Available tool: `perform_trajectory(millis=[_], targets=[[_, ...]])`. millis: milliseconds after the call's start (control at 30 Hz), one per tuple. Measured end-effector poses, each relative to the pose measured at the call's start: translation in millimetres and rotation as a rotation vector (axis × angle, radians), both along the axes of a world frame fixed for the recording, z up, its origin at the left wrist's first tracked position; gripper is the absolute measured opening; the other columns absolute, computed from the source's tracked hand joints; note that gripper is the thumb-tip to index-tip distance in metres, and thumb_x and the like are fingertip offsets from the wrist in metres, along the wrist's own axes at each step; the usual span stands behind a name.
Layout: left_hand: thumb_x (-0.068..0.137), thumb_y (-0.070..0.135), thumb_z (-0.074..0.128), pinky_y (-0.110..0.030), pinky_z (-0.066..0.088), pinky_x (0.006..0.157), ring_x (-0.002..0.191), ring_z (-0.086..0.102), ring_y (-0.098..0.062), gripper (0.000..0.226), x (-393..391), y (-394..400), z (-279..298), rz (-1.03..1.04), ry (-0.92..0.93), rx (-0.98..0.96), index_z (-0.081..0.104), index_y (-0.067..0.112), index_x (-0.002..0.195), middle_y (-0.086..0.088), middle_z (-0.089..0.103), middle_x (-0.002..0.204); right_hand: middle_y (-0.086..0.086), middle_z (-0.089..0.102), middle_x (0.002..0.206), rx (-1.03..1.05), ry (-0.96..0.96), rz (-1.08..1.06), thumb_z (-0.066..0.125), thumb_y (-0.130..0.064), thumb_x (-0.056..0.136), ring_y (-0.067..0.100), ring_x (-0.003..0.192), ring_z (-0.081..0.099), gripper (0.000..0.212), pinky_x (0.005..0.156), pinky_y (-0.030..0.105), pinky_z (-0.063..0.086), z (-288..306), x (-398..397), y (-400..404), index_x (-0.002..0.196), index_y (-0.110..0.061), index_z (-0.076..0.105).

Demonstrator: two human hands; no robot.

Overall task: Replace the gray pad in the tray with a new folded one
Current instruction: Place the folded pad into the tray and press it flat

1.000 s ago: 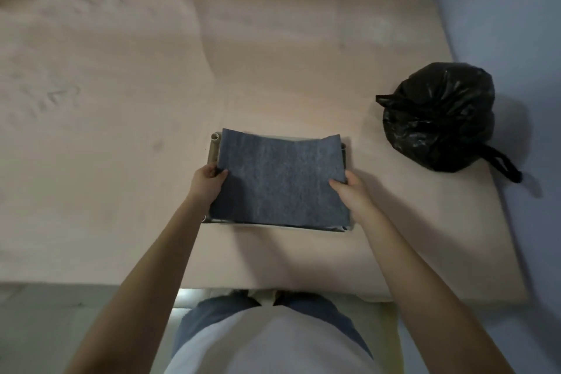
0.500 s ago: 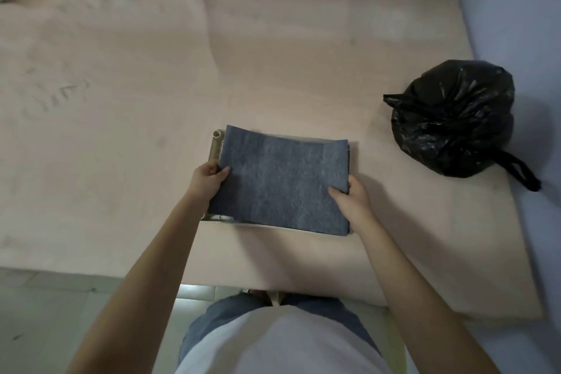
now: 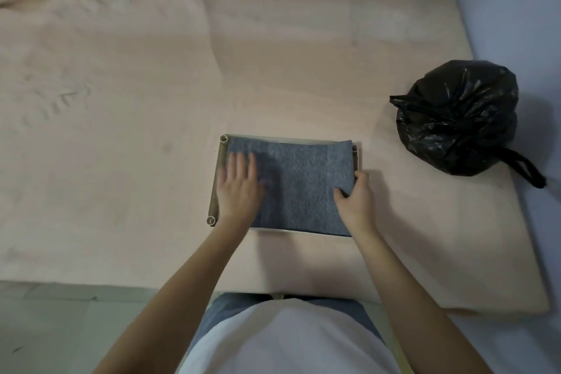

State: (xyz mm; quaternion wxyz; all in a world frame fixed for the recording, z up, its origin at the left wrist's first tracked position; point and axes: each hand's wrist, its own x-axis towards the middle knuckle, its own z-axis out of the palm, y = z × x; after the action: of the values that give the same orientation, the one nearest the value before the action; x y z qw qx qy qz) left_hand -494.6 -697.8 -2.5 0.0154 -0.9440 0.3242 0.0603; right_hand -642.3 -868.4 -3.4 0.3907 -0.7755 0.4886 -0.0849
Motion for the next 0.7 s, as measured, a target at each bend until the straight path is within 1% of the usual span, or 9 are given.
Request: perform_trajectory(millis=[67,100,133,200,333,433,600,633,700], targets=[[0.092,0.048,0.026,-0.050,0.030,0.111,0.137,0.035,-0.032,0.061,-4.4,-2.8,-16.1,-0.191,0.047,0.027,0.041,0.016,0.142,-0.013,0.041,0.146,0.013,0.059,0.112,-0.077,0.026,0.018,0.063,-0.016,0.086,0.030,0.094,0.061,0.045,0.069,0.036,0.052,-0.9,0.7,3.0,0.124,-0.002,0.042],[0.095,0.051,0.016,-0.053,0.019,0.115,0.142,0.025,-0.031,0.063,-6.2,-4.3,-21.3,-0.254,0.050,0.044,0.032,0.018,0.146,-0.011,0.031,0.152,0.014,0.058,0.114,-0.097,0.036,0.022,0.064,-0.016,0.086,0.031,0.096,0.061,0.047,0.069,0.035,0.050,-1.2,1.1,4.2,0.125,-0.002,0.041],[0.097,0.053,0.007,-0.053,0.012,0.116,0.144,0.020,-0.031,0.065,-6.2,-5.7,-27.0,-0.283,0.066,0.050,0.027,0.018,0.148,-0.010,0.025,0.154,0.015,0.058,0.115,-0.103,0.046,0.022,0.064,-0.016,0.086,0.032,0.097,0.060,0.048,0.070,0.035,0.050,-1.2,1.5,5.1,0.125,-0.001,0.041],[0.094,0.058,-0.005,-0.051,0.004,0.115,0.145,0.015,-0.029,0.073,-4.4,-6.0,-33.4,-0.249,0.125,0.049,0.021,0.018,0.149,-0.008,0.020,0.156,0.016,0.057,0.118,-0.089,0.055,0.018,0.064,-0.017,0.086,0.032,0.101,0.059,0.050,0.073,0.035,0.049,-1.9,1.7,6.4,0.127,0.000,0.041],[0.080,0.063,-0.026,-0.049,-0.007,0.117,0.147,-0.005,-0.025,0.083,0.7,-3.3,-42.4,-0.201,0.141,0.050,-0.005,0.021,0.149,-0.006,-0.002,0.159,0.016,0.056,0.122,-0.041,0.034,0.019,0.065,-0.017,0.086,0.032,0.108,0.057,0.054,0.080,0.032,0.046,-3.6,0.5,7.0,0.131,-0.001,0.039],[0.079,0.064,-0.026,-0.049,-0.009,0.116,0.147,-0.006,-0.024,0.082,0.6,-2.2,-43.4,-0.169,0.137,0.023,-0.009,0.023,0.148,-0.006,-0.004,0.159,0.017,0.056,0.122,-0.050,0.018,0.018,0.067,-0.019,0.085,0.032,0.109,0.056,0.056,0.082,0.031,0.045,-6.0,-0.6,7.4,0.131,0.000,0.041],[0.077,0.064,-0.028,-0.048,-0.011,0.116,0.146,-0.008,-0.023,0.082,0.5,-1.9,-45.4,-0.145,0.129,0.001,-0.012,0.025,0.147,-0.005,-0.006,0.159,0.018,0.055,0.121,-0.072,0.057,0.055,0.067,-0.022,0.085,0.034,0.107,0.057,0.056,0.082,0.038,0.048,-8.1,-1.0,6.0,0.130,0.001,0.042],[0.077,0.064,-0.028,-0.048,-0.012,0.116,0.146,-0.008,-0.023,0.083,1.1,-1.7,-45.1,-0.151,0.123,0.002,-0.012,0.025,0.148,-0.005,-0.006,0.159,0.018,0.054,0.120,-0.138,0.111,0.087,0.065,-0.023,0.086,0.034,0.103,0.057,0.056,0.078,0.039,0.049,-4.9,0.0,7.8,0.131,0.001,0.041],[0.079,0.065,-0.024,-0.047,-0.013,0.115,0.146,-0.008,-0.023,0.082,3.7,-0.8,-46.2,-0.181,0.112,0.002,-0.008,0.026,0.150,-0.005,-0.005,0.159,0.019,0.054,0.117,-0.441,0.250,0.155,0.064,-0.020,0.085,0.034,0.097,0.059,0.051,0.072,0.039,0.050,2.3,3.9,15.5,0.128,0.001,0.047]])
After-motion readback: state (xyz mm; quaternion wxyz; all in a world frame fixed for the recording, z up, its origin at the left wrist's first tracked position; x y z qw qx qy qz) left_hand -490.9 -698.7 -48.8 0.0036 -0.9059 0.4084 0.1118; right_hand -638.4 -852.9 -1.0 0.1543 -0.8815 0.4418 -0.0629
